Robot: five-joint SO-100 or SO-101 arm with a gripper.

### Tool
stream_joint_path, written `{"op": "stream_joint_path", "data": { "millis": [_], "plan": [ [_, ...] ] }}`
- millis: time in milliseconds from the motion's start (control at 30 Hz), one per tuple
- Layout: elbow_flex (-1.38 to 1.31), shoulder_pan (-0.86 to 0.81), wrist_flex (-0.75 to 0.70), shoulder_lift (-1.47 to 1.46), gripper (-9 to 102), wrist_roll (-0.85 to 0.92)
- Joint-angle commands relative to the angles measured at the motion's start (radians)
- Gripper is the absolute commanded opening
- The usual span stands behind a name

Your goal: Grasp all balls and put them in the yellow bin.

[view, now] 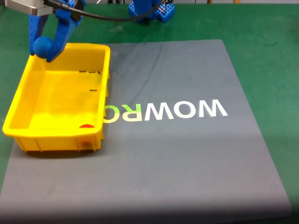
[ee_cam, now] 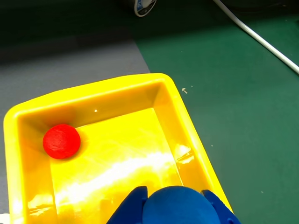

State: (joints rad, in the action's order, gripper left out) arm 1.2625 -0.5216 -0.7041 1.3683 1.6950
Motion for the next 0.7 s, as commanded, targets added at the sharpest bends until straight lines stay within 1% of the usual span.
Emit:
{"op": "stream_joint_path", "data": {
  "millis": [0,67,200,533,667],
  "plan": [
    [-0.011,-0.009,-0.005,0.091,42,-0.021],
    [-0.011,-0.008,-0.008,0.091,46,-0.023],
    [-0.011,-0.003,-0.008,0.091,47,-0.021],
    [-0.009,0.008,-0.008,0.103,47,-0.014],
    [0.032,0.032,-0.008,0.155,47,-0.012]
  ]
}}
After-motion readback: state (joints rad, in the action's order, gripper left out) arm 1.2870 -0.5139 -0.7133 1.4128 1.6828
